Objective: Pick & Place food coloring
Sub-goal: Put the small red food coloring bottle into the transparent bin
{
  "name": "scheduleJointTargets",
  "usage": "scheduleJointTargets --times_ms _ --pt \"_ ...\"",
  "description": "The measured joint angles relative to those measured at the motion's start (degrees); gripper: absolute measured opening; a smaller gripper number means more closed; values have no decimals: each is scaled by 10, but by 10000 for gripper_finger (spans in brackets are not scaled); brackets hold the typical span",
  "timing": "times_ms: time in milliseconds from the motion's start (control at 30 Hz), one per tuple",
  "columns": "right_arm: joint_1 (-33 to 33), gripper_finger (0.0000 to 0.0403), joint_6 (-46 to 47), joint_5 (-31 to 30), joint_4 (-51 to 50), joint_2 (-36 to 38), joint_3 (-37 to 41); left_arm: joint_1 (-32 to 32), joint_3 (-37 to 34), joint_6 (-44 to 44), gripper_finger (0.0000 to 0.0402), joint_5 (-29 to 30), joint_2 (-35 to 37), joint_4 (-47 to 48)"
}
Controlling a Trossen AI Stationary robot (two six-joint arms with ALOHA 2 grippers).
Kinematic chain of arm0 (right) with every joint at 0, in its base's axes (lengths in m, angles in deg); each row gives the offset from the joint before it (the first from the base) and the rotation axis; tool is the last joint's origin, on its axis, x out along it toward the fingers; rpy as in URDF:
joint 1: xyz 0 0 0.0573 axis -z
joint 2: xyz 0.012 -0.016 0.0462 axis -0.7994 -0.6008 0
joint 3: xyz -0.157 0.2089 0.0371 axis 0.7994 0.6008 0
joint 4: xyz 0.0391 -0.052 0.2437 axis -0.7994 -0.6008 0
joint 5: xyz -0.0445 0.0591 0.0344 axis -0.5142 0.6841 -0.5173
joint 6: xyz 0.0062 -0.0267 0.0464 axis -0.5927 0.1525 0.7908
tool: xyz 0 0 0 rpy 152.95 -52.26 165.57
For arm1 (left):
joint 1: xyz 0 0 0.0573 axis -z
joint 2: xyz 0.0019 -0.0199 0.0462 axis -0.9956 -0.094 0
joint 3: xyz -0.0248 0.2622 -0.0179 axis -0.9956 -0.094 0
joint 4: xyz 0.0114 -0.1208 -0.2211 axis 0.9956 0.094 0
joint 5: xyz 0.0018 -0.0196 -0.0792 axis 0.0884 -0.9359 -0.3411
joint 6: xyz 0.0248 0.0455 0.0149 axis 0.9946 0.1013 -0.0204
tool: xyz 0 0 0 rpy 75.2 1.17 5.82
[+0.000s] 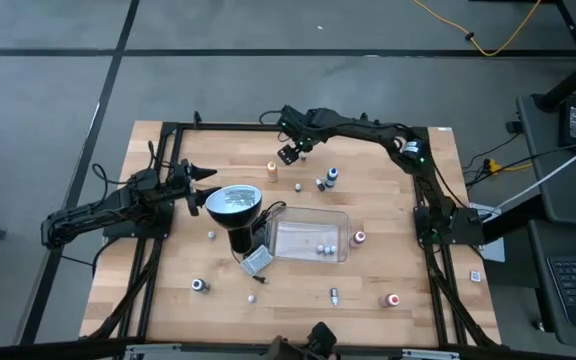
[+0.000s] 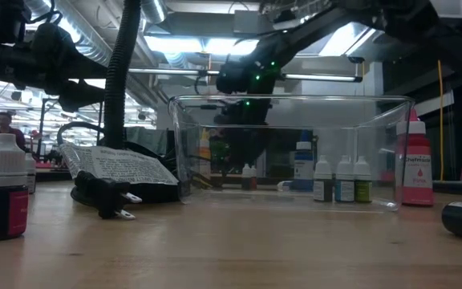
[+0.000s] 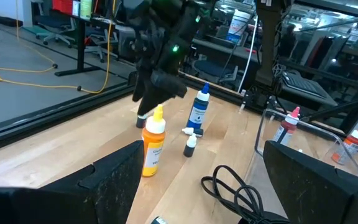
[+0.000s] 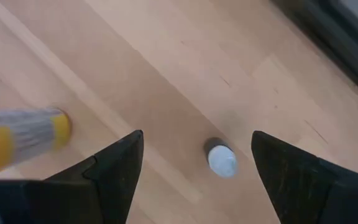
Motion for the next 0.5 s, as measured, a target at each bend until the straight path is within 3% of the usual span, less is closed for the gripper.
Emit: scheduleJointTargets --times_ms 500 --pt "10 298 -21 2 -36 -24 -2 0 0 0 322 0 0 0"
